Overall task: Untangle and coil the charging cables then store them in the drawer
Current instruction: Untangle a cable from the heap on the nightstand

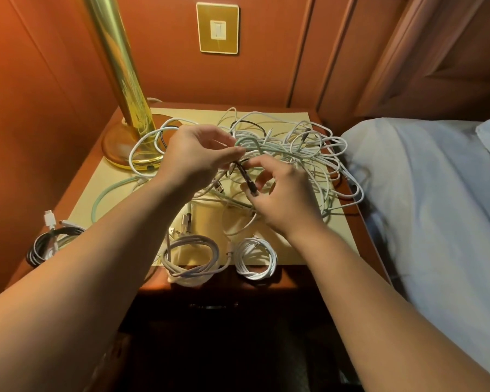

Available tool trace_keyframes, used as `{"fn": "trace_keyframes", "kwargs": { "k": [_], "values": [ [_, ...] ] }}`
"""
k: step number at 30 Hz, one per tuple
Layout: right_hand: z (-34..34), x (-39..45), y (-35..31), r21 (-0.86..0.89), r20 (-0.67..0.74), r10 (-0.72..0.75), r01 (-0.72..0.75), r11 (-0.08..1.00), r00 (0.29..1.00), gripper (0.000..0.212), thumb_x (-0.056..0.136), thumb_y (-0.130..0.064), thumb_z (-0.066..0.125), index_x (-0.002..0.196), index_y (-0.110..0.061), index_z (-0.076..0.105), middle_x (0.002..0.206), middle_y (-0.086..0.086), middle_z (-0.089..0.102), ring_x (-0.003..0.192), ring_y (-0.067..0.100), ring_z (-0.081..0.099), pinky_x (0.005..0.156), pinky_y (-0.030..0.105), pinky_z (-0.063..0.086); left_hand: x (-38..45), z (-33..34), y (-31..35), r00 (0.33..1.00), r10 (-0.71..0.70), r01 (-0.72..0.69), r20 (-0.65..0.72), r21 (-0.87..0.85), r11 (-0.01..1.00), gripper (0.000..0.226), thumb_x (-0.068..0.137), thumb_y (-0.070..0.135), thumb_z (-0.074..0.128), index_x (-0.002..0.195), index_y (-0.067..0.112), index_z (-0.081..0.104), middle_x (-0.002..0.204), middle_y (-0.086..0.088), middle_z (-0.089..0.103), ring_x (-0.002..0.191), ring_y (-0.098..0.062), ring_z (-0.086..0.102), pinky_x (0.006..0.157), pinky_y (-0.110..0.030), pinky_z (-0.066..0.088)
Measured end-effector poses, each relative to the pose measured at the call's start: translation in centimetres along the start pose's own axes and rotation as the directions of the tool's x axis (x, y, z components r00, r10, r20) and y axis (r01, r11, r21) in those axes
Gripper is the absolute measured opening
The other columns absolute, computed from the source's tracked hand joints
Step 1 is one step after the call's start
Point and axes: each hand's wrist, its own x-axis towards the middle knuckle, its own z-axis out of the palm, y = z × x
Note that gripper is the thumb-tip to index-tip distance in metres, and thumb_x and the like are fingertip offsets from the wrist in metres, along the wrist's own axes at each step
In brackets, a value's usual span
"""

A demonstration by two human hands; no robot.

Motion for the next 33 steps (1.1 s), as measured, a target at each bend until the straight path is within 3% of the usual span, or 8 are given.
{"fn": "trace_keyframes", "kwargs": {
  "k": [5,12,17,21,25,28,31,33],
  "values": [
    [-0.8,0.2,-0.1,0.061,0.083,0.066,-0.071,0.996,0.994,0.043,0.079,-0.03,0.079,0.119,-0.039,0.066,0.084,-0.013,0.065,0.068,0.009,0.061,0.064,0.03,0.055,0.3,-0.1,-0.8,0.987,0.149,-0.136,-0.061,0.179,0.974,0.016,0.087,0.028,0.082,0.098,0.018,0.075,0.086,0.005,0.077,0.08,-0.004,0.074,0.071,-0.028,0.06],
    [-0.8,0.4,0.1,0.031,-0.143,0.101,-0.097,0.995,0.985,0.049,0.091,-0.059,0.069,0.121,-0.026,0.047,0.079,-0.016,0.066,0.066,0.0,0.061,0.057,0.02,0.042,0.2,-0.1,0.9,0.994,-0.053,0.083,0.097,-0.343,0.936,0.004,0.103,0.018,0.059,0.106,0.015,0.058,0.089,-0.006,0.078,0.088,-0.024,0.077,0.073,-0.036,0.057],
    [-0.7,0.3,-0.1,0.041,-0.152,0.015,-0.009,0.999,0.988,0.064,0.085,-0.075,0.064,0.131,-0.032,0.054,0.084,-0.015,0.067,0.078,0.003,0.065,0.065,0.027,0.052,0.7,-1.0,1.9,0.977,-0.125,0.187,0.174,-0.406,0.894,0.01,0.106,0.018,0.052,0.1,0.016,0.059,0.068,0.003,0.052,0.059,-0.013,0.055,0.06,-0.028,0.054],
    [-0.6,0.7,0.5,0.078,-0.119,0.023,-0.014,0.997,0.993,0.048,0.095,-0.054,0.068,0.136,-0.031,0.061,0.079,-0.015,0.063,0.074,-0.001,0.062,0.065,0.027,0.055,0.4,-1.6,2.4,0.957,-0.127,0.238,0.26,-0.456,0.858,0.016,0.098,0.02,0.053,0.082,0.019,0.055,0.057,0.006,0.03,0.046,-0.012,0.024,0.042,-0.021,0.027],
    [0.0,0.7,1.4,0.128,-0.064,0.053,-0.045,0.991,0.996,0.022,0.098,-0.042,0.069,0.111,-0.026,0.077,0.081,-0.013,0.07,0.075,0.003,0.067,0.069,0.037,0.061,0.2,-2.2,2.9,0.919,0.03,0.204,0.394,-0.537,0.818,0.023,0.096,0.02,0.045,0.074,0.019,0.051,0.054,0.007,0.025,0.046,-0.012,0.017,0.04,-0.02,0.023],
    [0.2,0.9,2.0,0.092,-0.083,0.117,-0.109,0.99,0.99,0.028,0.099,-0.048,0.066,0.105,-0.025,0.08,0.077,-0.011,0.073,0.07,0.009,0.069,0.065,0.038,0.06,0.6,-2.7,2.5,0.955,0.082,0.15,0.285,-0.702,0.696,0.021,0.094,0.023,0.046,0.074,0.019,0.051,0.056,0.008,0.025,0.047,-0.011,0.017,0.04,-0.023,0.019],
    [0.3,1.3,2.3,0.079,-0.099,0.147,-0.14,0.987,0.984,0.032,0.097,-0.051,0.067,0.109,-0.026,0.081,0.078,-0.009,0.075,0.068,0.016,0.071,0.064,0.038,0.061,1.2,-3.1,1.6,0.991,-0.094,0.128,0.094,-0.861,0.491,0.031,0.098,0.025,0.045,0.069,0.02,0.055,0.059,0.008,0.025,0.05,-0.01,0.017,0.043,-0.024,0.016],
    [0.4,1.3,2.2,0.072,-0.103,0.131,-0.124,0.99,0.986,0.031,0.097,-0.05,0.067,0.11,-0.025,0.082,0.084,-0.007,0.078,0.071,0.017,0.072,0.067,0.039,0.062,1.3,-3.1,1.1,0.994,-0.105,0.098,0.041,-0.767,0.634,0.025,0.099,0.021,0.048,0.076,0.02,0.059,0.057,0.008,0.025,0.049,-0.011,0.017,0.044,-0.025,0.017]
  ]
}}
